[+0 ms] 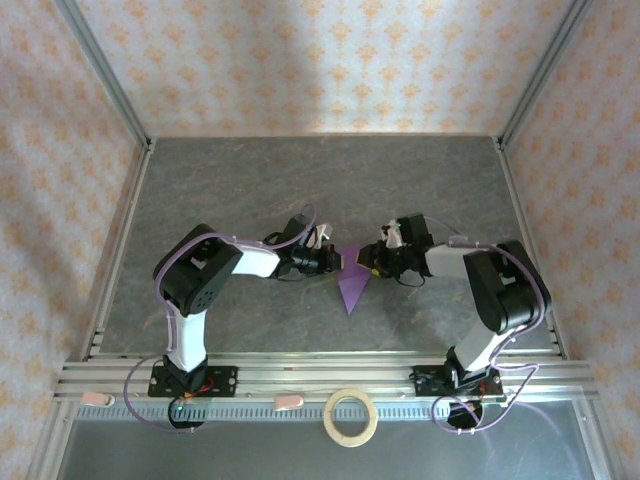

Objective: Fold a paper plane with a square sheet of paper (pick it up from the middle)

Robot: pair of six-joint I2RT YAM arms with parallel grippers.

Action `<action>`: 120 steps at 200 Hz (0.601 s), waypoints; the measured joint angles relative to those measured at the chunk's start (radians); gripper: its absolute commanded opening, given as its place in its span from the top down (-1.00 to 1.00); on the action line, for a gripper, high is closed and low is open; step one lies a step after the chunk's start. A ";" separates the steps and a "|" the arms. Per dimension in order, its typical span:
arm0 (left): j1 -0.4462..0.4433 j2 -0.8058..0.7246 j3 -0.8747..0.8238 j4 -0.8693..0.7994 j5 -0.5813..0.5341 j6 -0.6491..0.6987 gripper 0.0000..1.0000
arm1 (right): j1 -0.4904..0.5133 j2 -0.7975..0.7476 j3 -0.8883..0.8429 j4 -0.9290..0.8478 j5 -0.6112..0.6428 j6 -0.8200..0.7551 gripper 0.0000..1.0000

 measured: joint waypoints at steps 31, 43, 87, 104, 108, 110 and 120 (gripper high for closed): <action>0.000 0.000 0.003 -0.004 0.000 0.000 1.00 | -0.003 0.053 0.074 -0.066 -0.027 -0.079 0.41; 0.000 0.000 0.004 -0.007 0.000 0.000 1.00 | -0.003 0.074 0.099 -0.089 -0.035 -0.107 0.41; 0.000 0.000 0.004 -0.007 0.000 0.000 1.00 | -0.014 0.108 0.166 -0.185 -0.058 -0.216 0.64; 0.000 0.000 0.004 -0.008 0.000 0.000 1.00 | -0.025 0.113 0.183 -0.211 -0.061 -0.240 0.75; 0.000 0.000 0.004 -0.007 0.000 0.000 1.00 | -0.027 0.113 0.185 -0.214 -0.062 -0.245 0.78; 0.000 0.000 0.004 -0.007 0.000 0.000 1.00 | -0.029 0.113 0.185 -0.214 -0.063 -0.245 0.79; 0.000 -0.001 0.004 -0.007 0.000 -0.001 1.00 | -0.032 0.113 0.186 -0.219 -0.064 -0.253 0.83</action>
